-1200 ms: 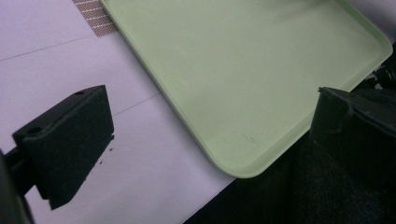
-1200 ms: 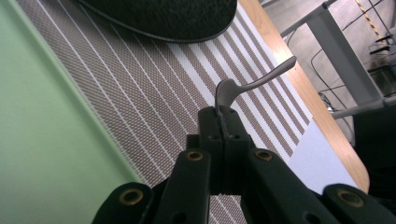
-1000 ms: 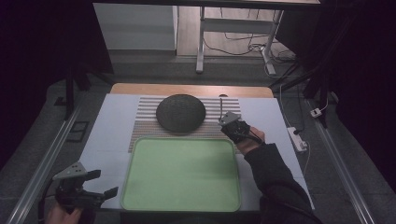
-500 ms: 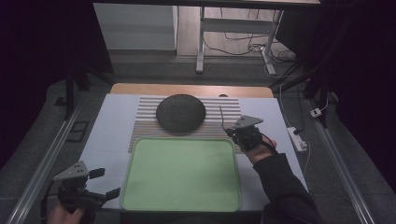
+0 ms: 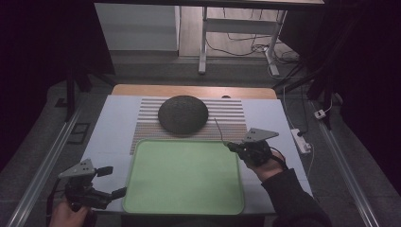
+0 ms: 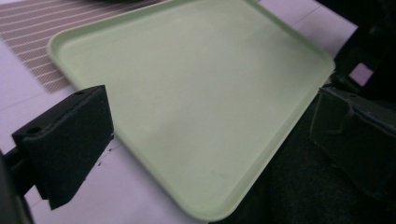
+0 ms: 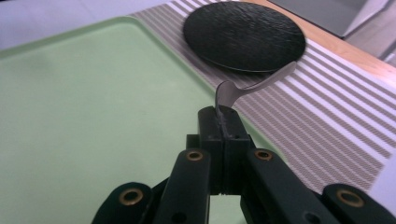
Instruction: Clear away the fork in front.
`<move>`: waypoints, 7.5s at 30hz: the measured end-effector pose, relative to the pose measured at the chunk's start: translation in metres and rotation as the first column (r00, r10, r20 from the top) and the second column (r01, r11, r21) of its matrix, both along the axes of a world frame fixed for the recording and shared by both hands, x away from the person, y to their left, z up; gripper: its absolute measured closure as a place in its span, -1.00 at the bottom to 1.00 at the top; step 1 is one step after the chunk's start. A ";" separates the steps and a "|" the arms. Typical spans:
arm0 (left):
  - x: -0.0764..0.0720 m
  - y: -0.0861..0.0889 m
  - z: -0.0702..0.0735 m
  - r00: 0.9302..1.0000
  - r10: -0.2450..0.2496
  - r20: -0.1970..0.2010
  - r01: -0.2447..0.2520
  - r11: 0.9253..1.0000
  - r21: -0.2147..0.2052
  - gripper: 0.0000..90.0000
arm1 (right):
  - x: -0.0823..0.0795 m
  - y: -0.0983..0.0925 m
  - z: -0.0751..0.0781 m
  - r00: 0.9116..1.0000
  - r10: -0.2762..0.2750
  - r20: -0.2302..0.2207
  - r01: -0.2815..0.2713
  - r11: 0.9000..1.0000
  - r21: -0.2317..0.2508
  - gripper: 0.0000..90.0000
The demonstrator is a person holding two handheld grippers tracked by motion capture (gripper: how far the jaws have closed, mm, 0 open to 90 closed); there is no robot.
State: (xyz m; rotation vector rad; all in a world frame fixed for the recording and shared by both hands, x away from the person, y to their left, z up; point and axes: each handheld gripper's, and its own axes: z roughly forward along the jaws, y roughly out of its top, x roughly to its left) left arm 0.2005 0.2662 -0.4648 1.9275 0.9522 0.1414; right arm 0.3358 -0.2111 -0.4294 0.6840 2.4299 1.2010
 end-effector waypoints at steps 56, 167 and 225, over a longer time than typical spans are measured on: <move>0.109 -0.155 0.012 0.777 -0.629 -0.019 0.600 0.731 0.325 -0.82 | -0.075 0.023 -0.001 0.833 0.529 -0.164 -0.481 0.837 0.260 1.00; 0.091 -0.074 -0.040 0.828 0.307 -0.469 -0.083 0.895 0.439 0.91 | -0.111 -0.057 -0.022 0.992 -0.089 -0.092 0.087 0.996 -0.025 -0.98; 0.136 -0.127 -0.050 0.950 0.053 -0.307 0.070 0.924 0.377 0.97 | -0.112 -0.063 -0.024 0.979 -0.114 -0.171 0.112 0.993 -0.022 -0.98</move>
